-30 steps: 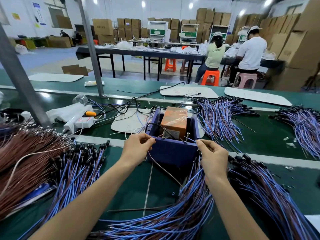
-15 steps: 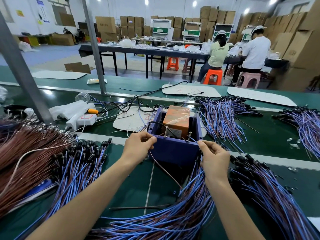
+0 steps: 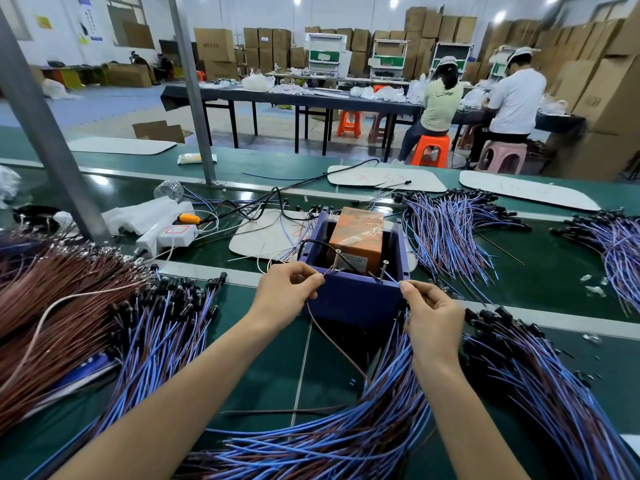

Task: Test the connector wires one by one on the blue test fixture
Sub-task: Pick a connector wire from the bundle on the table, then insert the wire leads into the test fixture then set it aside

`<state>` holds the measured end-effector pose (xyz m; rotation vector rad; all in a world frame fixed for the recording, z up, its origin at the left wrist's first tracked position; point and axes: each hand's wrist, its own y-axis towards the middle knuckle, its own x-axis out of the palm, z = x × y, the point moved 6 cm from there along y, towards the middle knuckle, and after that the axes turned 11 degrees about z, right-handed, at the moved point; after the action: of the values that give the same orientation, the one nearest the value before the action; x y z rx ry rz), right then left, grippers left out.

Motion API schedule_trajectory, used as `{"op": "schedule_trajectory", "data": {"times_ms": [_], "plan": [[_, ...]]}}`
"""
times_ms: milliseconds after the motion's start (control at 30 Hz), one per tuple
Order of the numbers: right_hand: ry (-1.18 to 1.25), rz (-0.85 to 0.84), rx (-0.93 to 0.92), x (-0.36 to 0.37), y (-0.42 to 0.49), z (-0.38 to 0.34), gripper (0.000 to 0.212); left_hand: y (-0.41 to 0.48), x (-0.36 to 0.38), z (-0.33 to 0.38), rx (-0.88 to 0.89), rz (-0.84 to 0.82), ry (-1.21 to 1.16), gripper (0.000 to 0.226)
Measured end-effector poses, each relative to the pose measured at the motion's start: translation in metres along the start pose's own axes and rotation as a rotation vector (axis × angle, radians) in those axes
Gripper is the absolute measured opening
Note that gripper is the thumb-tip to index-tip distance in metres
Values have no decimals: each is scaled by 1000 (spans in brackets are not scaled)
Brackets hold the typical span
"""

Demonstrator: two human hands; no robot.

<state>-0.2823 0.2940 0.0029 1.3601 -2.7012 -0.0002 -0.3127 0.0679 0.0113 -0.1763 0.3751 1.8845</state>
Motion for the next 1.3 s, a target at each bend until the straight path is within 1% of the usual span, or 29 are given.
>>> {"op": "schedule_trajectory", "data": {"times_ms": [200,633,733,800,867,933,1000,1067,1133,1167,1200,1233,1267,1300], "plan": [[-15,-13,-4,1,-4,2,10,-4,1,3,17,-18,6,15],[-10,-3,-9,-4,-6,5,14,-8,0,10,14,-33,49,15],[-3,7,3,-6,-10,0,14,-12,-2,13,-8,-49,58,15],[41,-24,5,-6,-22,-8,14,-21,-2,14,-67,-111,-21,13],[73,-129,-57,-1,-42,-21,14,-39,1,17,-181,-257,-204,9],[24,-260,-142,9,-66,-31,13,-61,3,22,-293,-407,-391,11],[11,-380,-171,19,-85,-34,12,-74,-1,24,-337,-467,-490,15],[5,-473,-161,26,-98,-34,4,-78,-13,24,-349,-411,-526,12],[-32,-583,-124,31,-105,-27,23,-73,-29,22,-359,-281,-586,7],[-84,-676,-99,34,-108,-21,29,-68,-40,21,-365,-203,-638,6],[-165,-787,-90,36,-114,-17,28,-63,-52,21,-366,-121,-704,5],[-253,-900,-122,37,-119,-12,21,-57,-66,21,-357,-38,-774,8],[-335,-975,-185,35,-124,-9,12,-52,-82,20,-334,40,-836,10],[-404,-1016,-275,33,-125,-7,9,-47,-98,20,-304,107,-887,13]]}}
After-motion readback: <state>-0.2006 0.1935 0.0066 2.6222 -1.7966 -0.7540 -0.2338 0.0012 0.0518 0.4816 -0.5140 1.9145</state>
